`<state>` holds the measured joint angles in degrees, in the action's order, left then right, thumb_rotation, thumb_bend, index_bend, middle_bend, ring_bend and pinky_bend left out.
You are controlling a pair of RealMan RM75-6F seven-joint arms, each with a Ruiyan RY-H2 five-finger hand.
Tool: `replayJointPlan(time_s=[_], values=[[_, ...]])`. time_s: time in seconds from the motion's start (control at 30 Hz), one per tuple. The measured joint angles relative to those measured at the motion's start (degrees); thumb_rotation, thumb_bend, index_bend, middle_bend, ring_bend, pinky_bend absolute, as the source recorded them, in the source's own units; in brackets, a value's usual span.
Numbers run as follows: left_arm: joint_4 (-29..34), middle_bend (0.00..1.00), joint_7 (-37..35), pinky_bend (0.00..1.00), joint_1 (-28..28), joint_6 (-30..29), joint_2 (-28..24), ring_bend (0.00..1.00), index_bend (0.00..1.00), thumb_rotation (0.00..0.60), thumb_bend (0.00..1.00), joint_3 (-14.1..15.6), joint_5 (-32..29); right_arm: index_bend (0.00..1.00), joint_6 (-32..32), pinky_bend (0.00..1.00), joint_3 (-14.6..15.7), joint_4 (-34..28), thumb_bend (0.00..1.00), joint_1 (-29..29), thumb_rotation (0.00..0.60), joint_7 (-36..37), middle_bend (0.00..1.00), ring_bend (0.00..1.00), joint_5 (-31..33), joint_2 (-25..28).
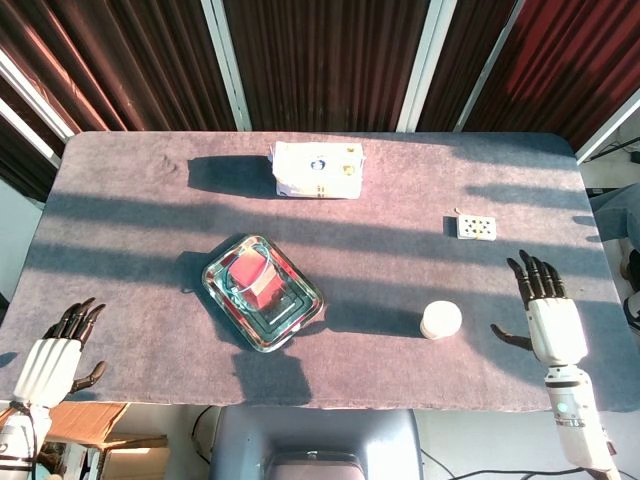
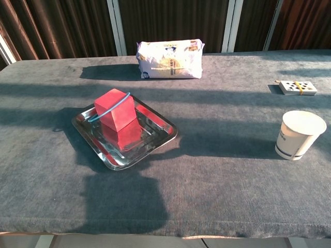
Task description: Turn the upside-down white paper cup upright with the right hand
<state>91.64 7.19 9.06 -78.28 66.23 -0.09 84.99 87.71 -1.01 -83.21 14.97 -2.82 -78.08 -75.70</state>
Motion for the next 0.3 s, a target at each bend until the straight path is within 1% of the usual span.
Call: replayJointPlan(time_s=[0.07, 0.13, 0.3], values=[[0.0, 0.01, 0.1, 0.27, 0.0, 0.0, 0.0, 0.0, 0.05, 0.6, 0.29, 0.0, 0.0, 0.07, -2.2, 0.19, -1.4, -2.1, 0.26, -0.8, 0.6, -2.6, 0.06, 0.0, 2.8, 1.6], [0.0, 0.01, 0.1, 0.27, 0.0, 0.0, 0.0, 0.0, 0.05, 0.6, 0.29, 0.0, 0.0, 0.07, -3.2, 0.19, -2.3, -3.1, 0.26, -1.2, 0.6, -3.6, 0.06, 0.0, 3.7, 2.4], [0.0, 0.01, -0.3, 0.27, -0.1, -0.6, 0.0, 0.0, 0.05, 0.6, 0.29, -0.1, 0.2, 0.07, -4.0, 0.19, -2.5, -3.4, 0.26, -1.6, 0.6, -5.0, 0.06, 0.0, 3.7, 2.3]])
